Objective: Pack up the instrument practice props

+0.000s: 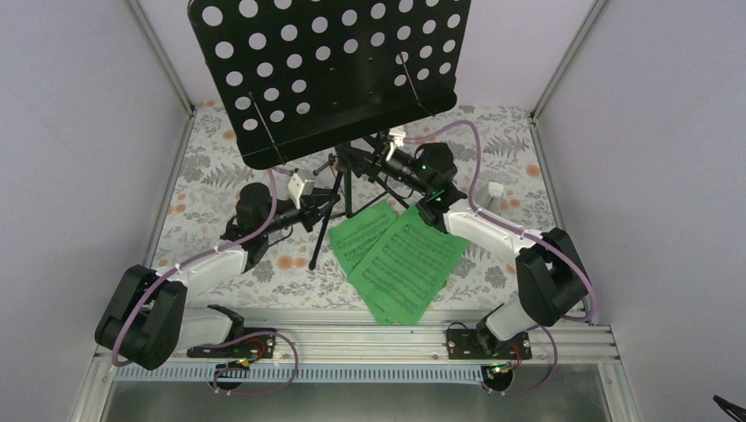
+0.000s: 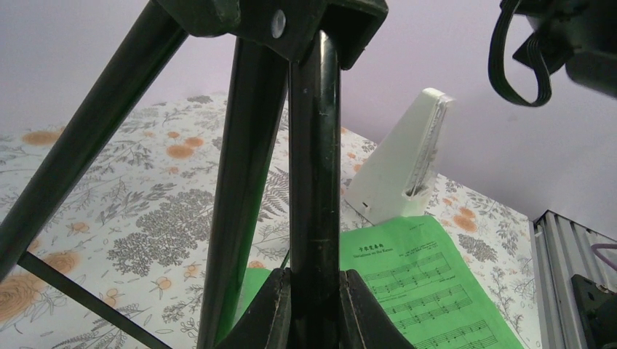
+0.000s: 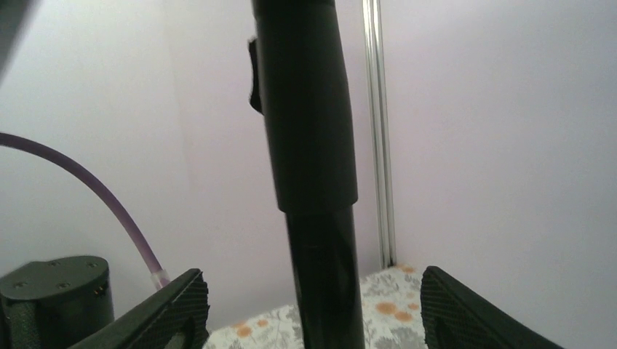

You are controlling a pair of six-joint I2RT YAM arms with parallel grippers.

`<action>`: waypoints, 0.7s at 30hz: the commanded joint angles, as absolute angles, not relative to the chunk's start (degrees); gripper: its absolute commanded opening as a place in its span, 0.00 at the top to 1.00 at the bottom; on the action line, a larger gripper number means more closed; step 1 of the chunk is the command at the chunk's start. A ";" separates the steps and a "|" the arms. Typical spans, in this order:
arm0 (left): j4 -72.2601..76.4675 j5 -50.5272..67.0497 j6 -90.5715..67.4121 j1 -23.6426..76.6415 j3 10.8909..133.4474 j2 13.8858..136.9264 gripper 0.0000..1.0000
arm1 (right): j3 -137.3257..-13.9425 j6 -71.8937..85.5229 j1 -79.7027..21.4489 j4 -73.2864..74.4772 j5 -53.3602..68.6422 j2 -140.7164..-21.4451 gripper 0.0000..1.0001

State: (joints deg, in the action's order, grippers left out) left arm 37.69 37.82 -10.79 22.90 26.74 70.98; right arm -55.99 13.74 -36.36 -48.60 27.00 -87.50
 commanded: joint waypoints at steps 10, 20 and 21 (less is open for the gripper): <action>48.93 39.72 -12.26 22.69 25.72 71.68 0.98 | -49.85 32.49 -32.39 -80.33 32.78 -94.12 0.28; 48.87 40.08 -12.04 22.67 25.87 71.61 0.98 | -61.10 32.96 -32.45 -74.76 40.75 -99.00 0.39; 48.91 40.12 -11.98 22.68 25.87 71.63 0.98 | -61.81 33.09 -32.46 -74.46 41.18 -99.39 0.40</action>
State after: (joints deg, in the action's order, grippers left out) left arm 41.95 38.46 -12.73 22.72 25.28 71.75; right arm -58.83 32.03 -32.21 -73.67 37.63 -97.76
